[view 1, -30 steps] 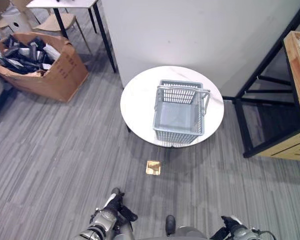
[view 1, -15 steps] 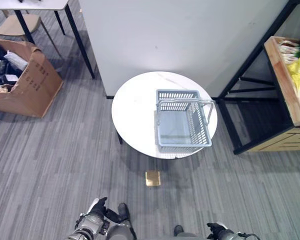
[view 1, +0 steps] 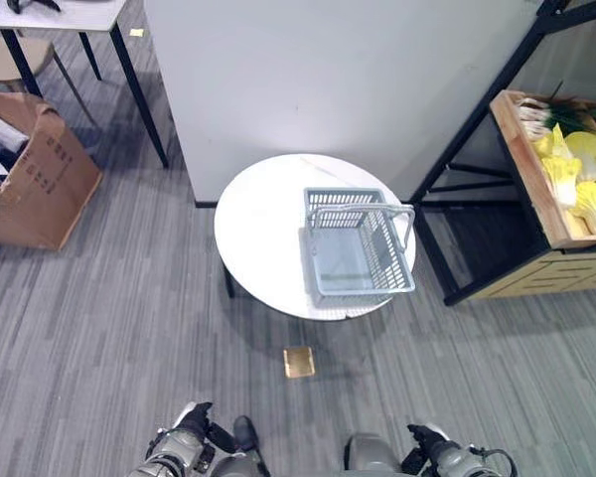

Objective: Get the vegetables into the basket

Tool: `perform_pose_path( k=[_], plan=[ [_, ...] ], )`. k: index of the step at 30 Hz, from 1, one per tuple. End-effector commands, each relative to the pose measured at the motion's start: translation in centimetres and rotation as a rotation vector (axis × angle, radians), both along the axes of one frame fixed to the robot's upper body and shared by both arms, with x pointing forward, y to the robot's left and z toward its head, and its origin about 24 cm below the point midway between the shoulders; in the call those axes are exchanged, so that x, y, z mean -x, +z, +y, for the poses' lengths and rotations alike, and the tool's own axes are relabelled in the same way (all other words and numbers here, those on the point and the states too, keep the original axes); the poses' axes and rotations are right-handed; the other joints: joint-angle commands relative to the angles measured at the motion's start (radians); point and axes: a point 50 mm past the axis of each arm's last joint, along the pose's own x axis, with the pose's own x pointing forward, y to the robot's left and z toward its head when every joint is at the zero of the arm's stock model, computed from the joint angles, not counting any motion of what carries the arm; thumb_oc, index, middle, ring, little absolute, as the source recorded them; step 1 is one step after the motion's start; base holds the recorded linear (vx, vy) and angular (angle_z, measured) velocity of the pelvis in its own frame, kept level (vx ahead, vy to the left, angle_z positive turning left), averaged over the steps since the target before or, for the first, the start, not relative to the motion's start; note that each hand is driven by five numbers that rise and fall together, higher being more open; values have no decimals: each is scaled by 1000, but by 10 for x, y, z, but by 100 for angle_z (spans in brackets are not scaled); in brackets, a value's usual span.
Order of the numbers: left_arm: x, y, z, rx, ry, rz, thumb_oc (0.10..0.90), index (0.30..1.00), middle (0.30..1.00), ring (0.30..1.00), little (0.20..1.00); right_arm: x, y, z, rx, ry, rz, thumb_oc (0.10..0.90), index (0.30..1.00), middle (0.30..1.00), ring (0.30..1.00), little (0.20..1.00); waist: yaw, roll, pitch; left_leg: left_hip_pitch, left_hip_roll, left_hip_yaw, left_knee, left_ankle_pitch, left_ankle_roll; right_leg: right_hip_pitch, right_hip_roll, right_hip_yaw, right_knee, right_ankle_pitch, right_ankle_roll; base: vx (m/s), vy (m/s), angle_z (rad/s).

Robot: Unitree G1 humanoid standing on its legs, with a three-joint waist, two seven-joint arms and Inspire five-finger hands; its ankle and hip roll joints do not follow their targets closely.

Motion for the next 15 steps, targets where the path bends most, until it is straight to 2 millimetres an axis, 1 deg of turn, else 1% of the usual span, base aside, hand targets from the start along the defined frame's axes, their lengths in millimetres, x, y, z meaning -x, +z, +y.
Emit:
perform_pose_path(
  k=[1,2,3,4,6,7,8,9,10,12,13,15],
  plan=[
    [3,2,11,-25,24,-11,900,1000,1000,1000,1000,-25,8,0,-5,8,-76,900,1000,1000,1000,1000,-25,2,92,130,41,-112,10,-48,-131,4,81,18,-36,157,12,159,12,50],
    [4,1,9,-23,12,-5,900,1000,1000,1000,1000,-24,8,0,-7,7,-77,900,1000,1000,1000,1000,-30,2,92,136,35,-123,10,-52,-129,5,95,14,-22,141,8,121,16,77],
    [4,0,7,-21,1,-3,900,1000,1000,1000,1000,-22,8,0,-9,5,-75,900,1000,1000,1000,1000,-29,2,92,138,31,-129,10,-52,-128,12,95,3,-17,128,2,69,-2,66],
    [4,0,5,-22,-7,1,900,1000,1000,1000,1000,-20,7,0,-9,4,-71,900,1000,1000,1000,1000,-26,2,89,140,29,-131,10,-55,-129,29,86,-25,-25,115,-7,23,-41,61],
    [5,0,4,-23,-6,0,900,1000,1000,1000,1000,-20,7,1,-7,12,-70,900,1000,1000,1000,1000,-27,2,89,138,28,-136,10,-50,-130,40,87,-37,-32,111,-12,-2,-71,74],
    [3,0,3,-16,12,-6,900,1000,1000,1000,1000,-21,7,-2,4,16,-69,900,1000,1000,1000,1000,-22,13,85,128,34,-153,10,-43,-135,66,94,-35,-62,91,-25,9,-105,70],
    [4,-1,2,-11,25,-6,900,1000,1000,1000,1000,-20,7,-2,6,18,-68,900,1000,1000,1000,1000,-17,16,79,128,39,-159,10,-42,-138,78,96,-48,-71,85,-31,57,-184,25],
    [7,-2,1,-8,36,2,900,1000,1000,1000,1000,-21,8,-5,19,20,-68,900,1000,1000,1000,1000,-7,27,64,131,47,-171,10,-37,-145,108,102,-64,-81,70,-41,58,-117,2],
    [7,-2,1,-8,36,2,900,1000,1000,1000,1000,-20,8,-5,19,20,-68,900,1000,1000,1000,1000,-8,27,64,131,48,-172,10,-37,-145,109,102,-65,-81,70,-41,68,-111,-7],
    [11,-4,0,-10,38,18,900,1000,1000,1000,1000,-23,10,-8,24,5,-87,900,1000,1000,1000,1000,-4,40,47,136,58,-183,10,-31,-153,144,110,-75,-100,50,-53,55,-87,-5],
    [12,-4,0,-10,38,18,900,1000,1000,1000,1000,-23,10,-8,24,5,-87,900,1000,1000,1000,1000,-5,41,48,137,58,-184,10,-31,-153,146,110,-76,-101,50,-53,48,-91,2],
    [15,-5,1,-10,58,24,900,1000,1000,1000,1000,-29,13,-10,17,-26,-125,900,1000,1000,1000,1000,-6,48,41,141,63,-189,10,-26,-160,164,115,-80,-107,39,-59,23,-59,10]
  ],
)
